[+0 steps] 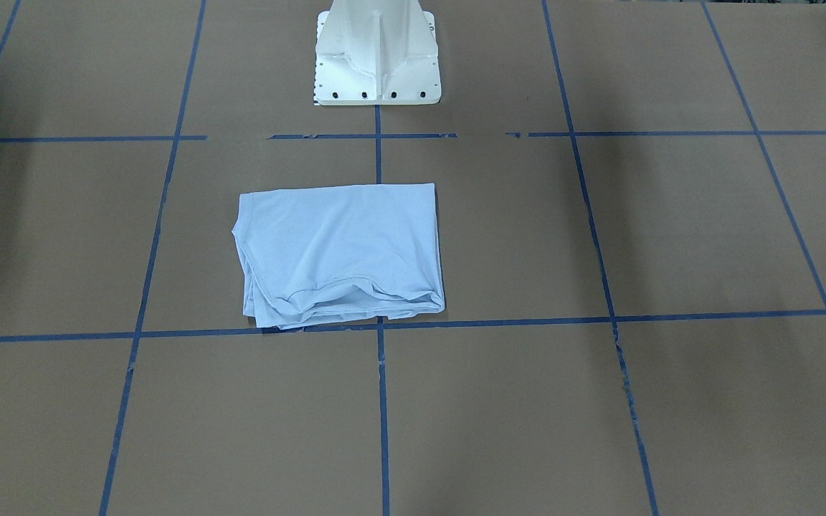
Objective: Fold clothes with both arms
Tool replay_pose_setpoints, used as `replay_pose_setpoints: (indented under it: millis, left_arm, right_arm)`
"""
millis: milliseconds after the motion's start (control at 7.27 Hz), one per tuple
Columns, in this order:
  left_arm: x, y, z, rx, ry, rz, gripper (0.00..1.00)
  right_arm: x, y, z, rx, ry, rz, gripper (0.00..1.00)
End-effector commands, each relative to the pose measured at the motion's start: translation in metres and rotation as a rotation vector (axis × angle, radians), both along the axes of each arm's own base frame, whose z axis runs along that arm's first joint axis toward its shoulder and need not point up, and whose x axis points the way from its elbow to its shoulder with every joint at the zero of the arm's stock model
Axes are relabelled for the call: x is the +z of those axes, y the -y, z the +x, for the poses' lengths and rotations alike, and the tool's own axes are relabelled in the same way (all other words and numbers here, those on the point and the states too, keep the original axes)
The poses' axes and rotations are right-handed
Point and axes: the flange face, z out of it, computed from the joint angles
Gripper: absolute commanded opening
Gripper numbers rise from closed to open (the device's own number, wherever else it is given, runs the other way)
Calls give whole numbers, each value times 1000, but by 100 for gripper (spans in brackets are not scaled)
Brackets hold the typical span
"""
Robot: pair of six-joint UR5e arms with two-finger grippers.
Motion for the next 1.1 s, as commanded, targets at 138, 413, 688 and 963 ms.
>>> replay_pose_setpoints:
  millis: [138,413,688,963]
  left_arm:
    - [0,-1,0,0,-3,-1,100]
    - [0,-1,0,0,-3,-1,100]
    - [0,-1,1,1,-3,-1,100]
    - [0,-1,0,0,-3,-1,100]
  right_arm:
    - [-7,6,-1,-4,4,19,100]
    - [-5,5,-1,-12,6,22,100]
    - [-10,6,-1,-12,4,36,100]
    - [-11,7,-1,-9,3,43,100]
